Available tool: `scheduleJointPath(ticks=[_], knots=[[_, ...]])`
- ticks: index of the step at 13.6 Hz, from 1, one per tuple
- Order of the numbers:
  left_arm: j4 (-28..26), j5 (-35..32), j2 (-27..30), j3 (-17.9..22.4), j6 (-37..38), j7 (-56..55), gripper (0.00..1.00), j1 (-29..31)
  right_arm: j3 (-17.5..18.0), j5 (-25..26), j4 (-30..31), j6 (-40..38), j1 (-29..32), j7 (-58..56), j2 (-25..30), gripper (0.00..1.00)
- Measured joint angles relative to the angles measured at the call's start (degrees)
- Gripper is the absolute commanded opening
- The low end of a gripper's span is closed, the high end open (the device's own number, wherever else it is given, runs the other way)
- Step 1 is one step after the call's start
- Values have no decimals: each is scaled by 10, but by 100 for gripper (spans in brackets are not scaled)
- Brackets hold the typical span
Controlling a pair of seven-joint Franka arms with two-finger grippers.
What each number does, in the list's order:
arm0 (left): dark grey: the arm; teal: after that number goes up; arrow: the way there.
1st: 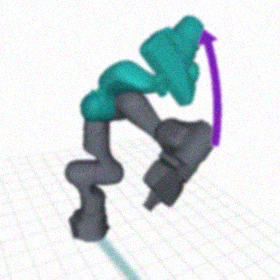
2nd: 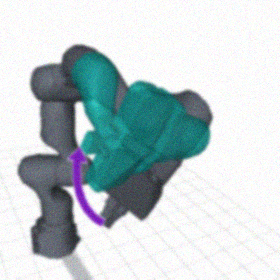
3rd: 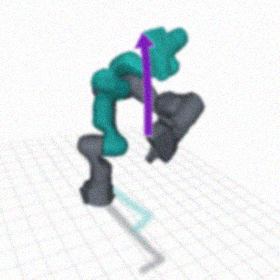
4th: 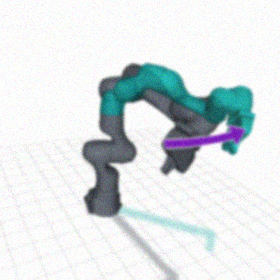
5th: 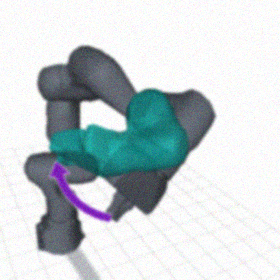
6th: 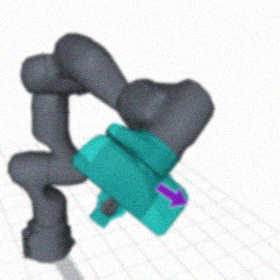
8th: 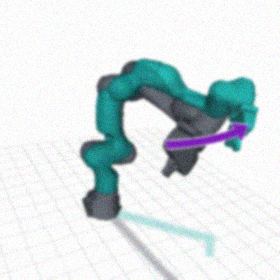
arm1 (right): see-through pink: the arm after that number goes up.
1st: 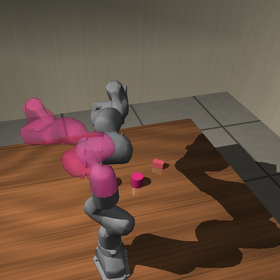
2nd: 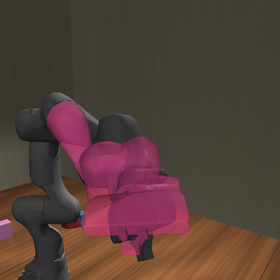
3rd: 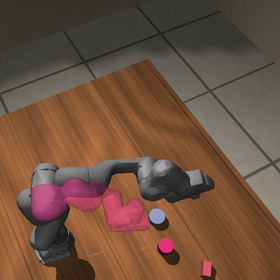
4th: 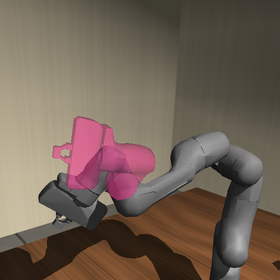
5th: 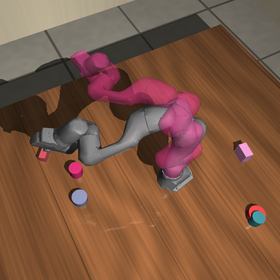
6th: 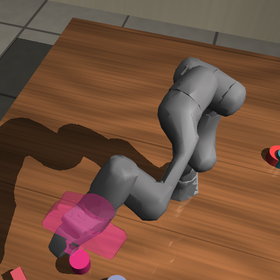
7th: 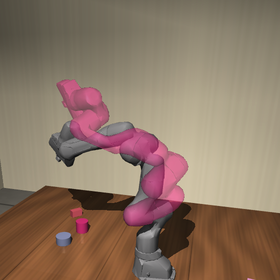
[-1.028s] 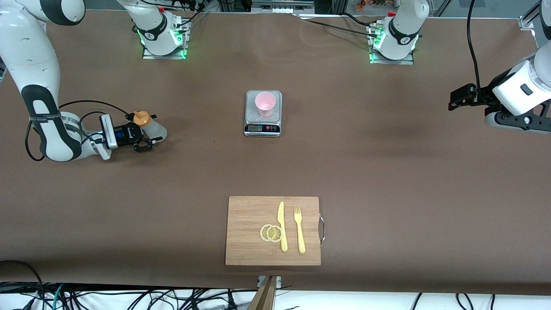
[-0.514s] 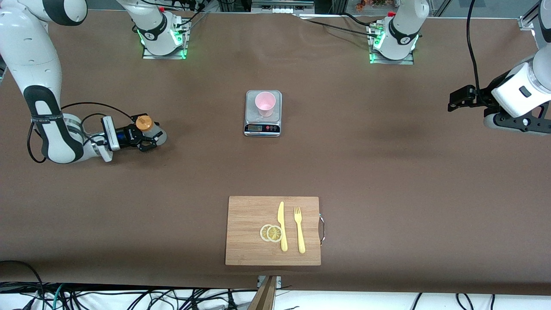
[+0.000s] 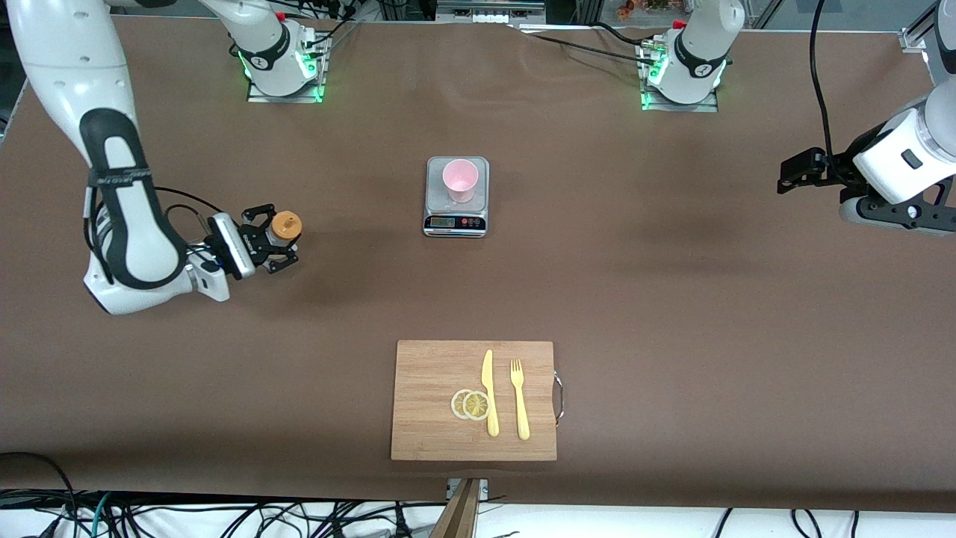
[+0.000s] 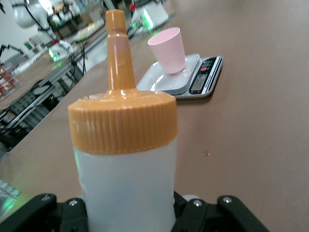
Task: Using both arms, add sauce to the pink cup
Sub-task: 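Grasp the white squeeze bottle with the right gripper, then lift the bottle and tilt its nozzle over the pink cup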
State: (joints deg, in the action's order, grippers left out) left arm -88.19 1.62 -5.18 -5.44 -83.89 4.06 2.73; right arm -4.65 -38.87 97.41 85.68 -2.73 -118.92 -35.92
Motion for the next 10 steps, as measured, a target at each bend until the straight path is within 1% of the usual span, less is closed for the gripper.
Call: scheduleJointPath(ticks=[1,2,3,6,7,10], knots=[[0,0,0,0,0,0,100,0,4,30,-12,4,-21,43,11,0],[0,0,0,0,0,0,100,0,15,61,-24,8,-39,88,19,0],[1,0,0,0,0,0,100,0,36,99,-35,14,-51,141,26,0],[1,0,-3,0,0,0,100,0,131,229,-68,21,-76,328,35,0],[1,0,-4,0,0,0,100,0,158,260,-74,25,-86,382,35,0],[2,0,-5,0,0,1,100,0,209,343,-76,37,-114,496,34,0]])
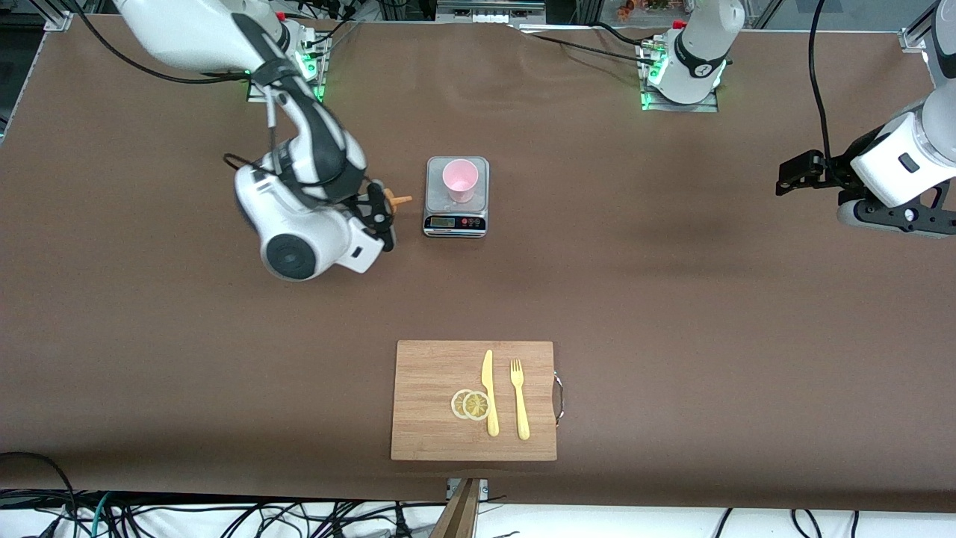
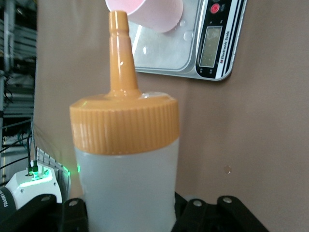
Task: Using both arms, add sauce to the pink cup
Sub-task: 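Lift the bottle and tilt its nozzle over the pink cup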
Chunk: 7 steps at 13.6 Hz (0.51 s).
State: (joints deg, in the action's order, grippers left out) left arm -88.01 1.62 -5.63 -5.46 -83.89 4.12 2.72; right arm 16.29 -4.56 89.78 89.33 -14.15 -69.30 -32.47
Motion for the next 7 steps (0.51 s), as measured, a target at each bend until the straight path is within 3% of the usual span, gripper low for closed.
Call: scheduleJointPath(ticks=[3,7], knots=[[0,0,-1,1,0,0,100,2,40,76,0,0,-27,93,-2,0],[0,0,-1,2,0,1,100,3,49,137,0,-10,-72,165,-4,0]])
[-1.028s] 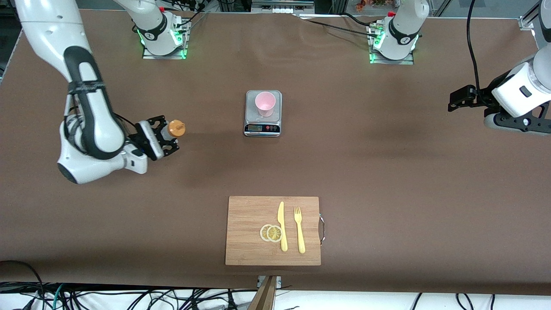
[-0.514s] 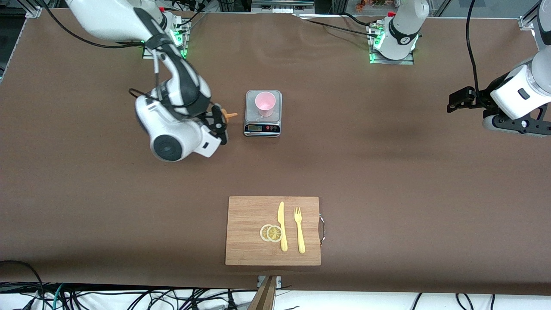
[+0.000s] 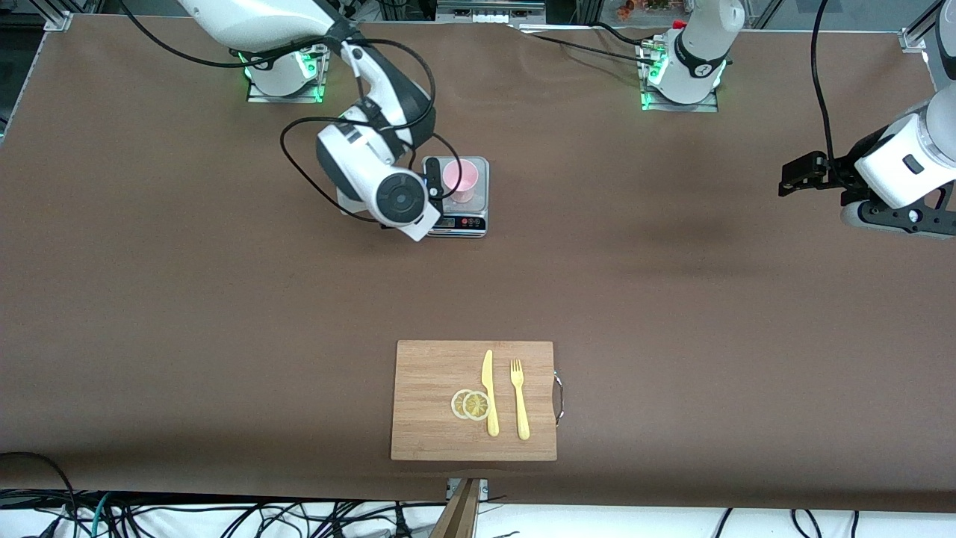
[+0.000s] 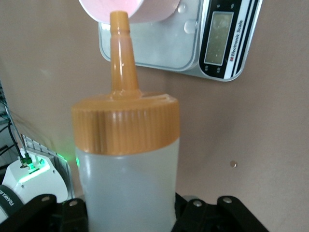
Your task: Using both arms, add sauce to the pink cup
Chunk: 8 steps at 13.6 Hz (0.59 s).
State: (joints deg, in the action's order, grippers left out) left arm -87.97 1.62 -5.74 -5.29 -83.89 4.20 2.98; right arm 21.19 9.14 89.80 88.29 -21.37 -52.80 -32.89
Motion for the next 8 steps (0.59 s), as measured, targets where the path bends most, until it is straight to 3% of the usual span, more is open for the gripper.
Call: scheduleJointPath(ticks=[8], knots=[[0,0,0,0,0,2,100,0,6,73,-1,-18,-63,93,-3,0]])
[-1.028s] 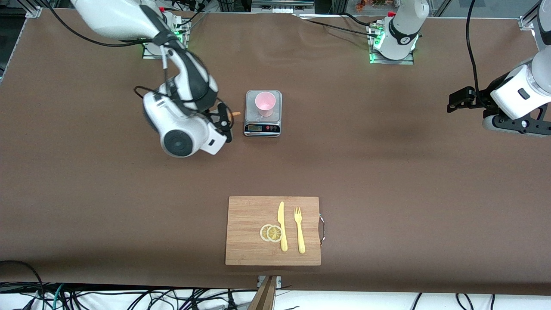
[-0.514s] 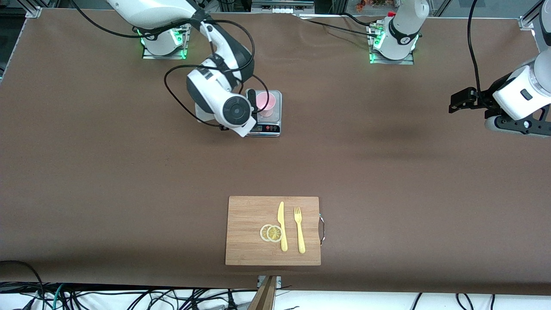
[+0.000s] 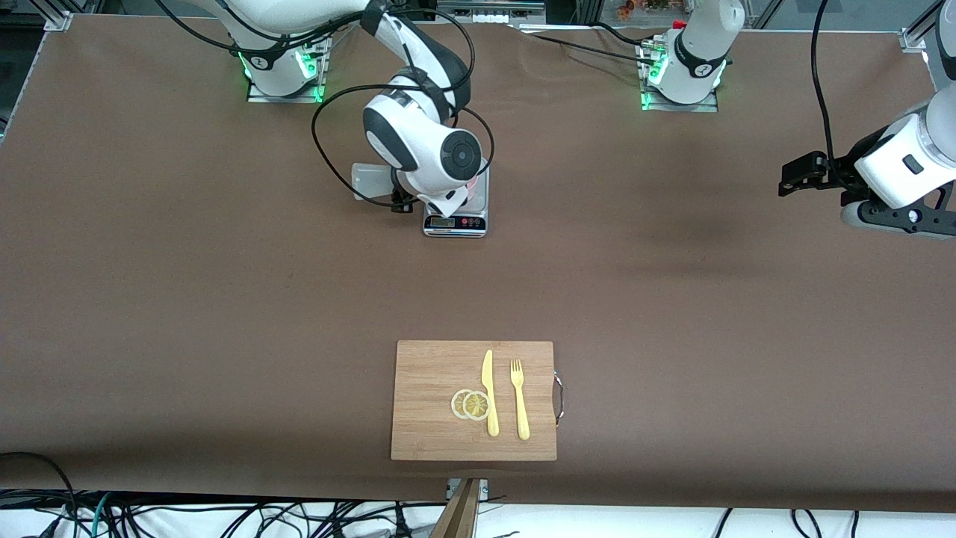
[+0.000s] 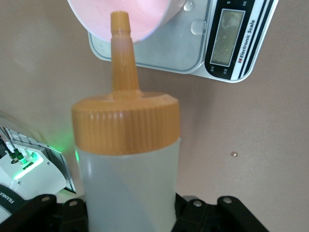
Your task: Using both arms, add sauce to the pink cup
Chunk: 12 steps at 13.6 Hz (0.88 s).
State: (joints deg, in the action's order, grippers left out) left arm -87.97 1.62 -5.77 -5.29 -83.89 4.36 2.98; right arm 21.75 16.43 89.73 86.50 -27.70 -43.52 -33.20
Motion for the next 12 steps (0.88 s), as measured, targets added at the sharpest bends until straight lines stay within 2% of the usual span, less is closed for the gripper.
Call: scheduleJointPath(ticks=[8,12], knots=[[0,0,0,0,0,1,100,0,1,34,-15,-8,-18,20,-9,0],[0,0,0,0,0,2,100,0,13,65,-17,-17,-23,26,-12,0]])
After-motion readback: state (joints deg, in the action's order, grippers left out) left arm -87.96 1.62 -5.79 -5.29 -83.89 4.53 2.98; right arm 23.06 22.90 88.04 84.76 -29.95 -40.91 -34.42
